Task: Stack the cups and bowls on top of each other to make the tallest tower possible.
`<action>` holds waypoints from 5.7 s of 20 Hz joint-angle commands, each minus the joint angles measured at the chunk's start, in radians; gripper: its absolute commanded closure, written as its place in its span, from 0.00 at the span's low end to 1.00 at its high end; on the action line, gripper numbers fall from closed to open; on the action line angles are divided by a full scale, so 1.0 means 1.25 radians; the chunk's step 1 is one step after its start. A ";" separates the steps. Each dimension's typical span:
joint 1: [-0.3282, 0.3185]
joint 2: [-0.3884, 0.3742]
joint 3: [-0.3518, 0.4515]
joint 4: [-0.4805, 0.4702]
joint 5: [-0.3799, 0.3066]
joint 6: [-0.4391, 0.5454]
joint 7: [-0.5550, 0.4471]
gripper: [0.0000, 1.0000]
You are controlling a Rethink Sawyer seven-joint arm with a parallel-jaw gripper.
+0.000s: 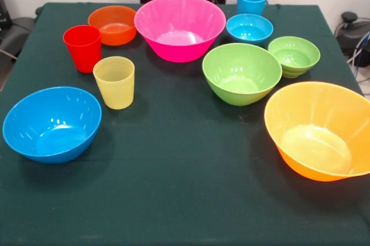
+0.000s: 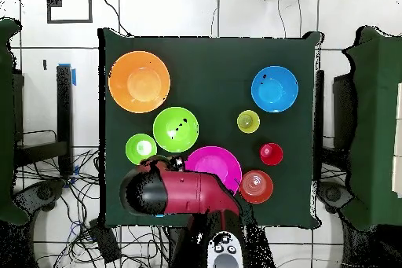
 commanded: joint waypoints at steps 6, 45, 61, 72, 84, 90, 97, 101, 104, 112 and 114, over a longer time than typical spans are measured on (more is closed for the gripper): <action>-0.025 0.185 0.050 -0.081 -0.065 -0.113 0.065 0.00; -0.042 0.282 0.016 -0.132 -0.104 -0.161 0.058 0.00; -0.015 0.342 -0.015 -0.126 -0.102 -0.232 0.094 0.00; 0.026 0.341 -0.091 -0.123 -0.044 -0.264 0.160 0.00; 0.028 0.343 -0.083 -0.129 -0.045 -0.250 0.187 0.00; 0.034 0.353 -0.088 -0.127 -0.048 -0.290 0.215 0.00; 0.030 0.348 -0.082 -0.128 -0.048 -0.304 0.234 1.00; 0.044 0.323 -0.097 -0.152 -0.046 -0.225 0.216 1.00; 0.038 0.311 -0.088 -0.151 -0.042 -0.201 0.219 1.00; 0.090 0.262 -0.125 -0.167 -0.009 -0.097 0.231 1.00; 0.104 0.250 -0.133 -0.174 0.001 -0.071 0.239 1.00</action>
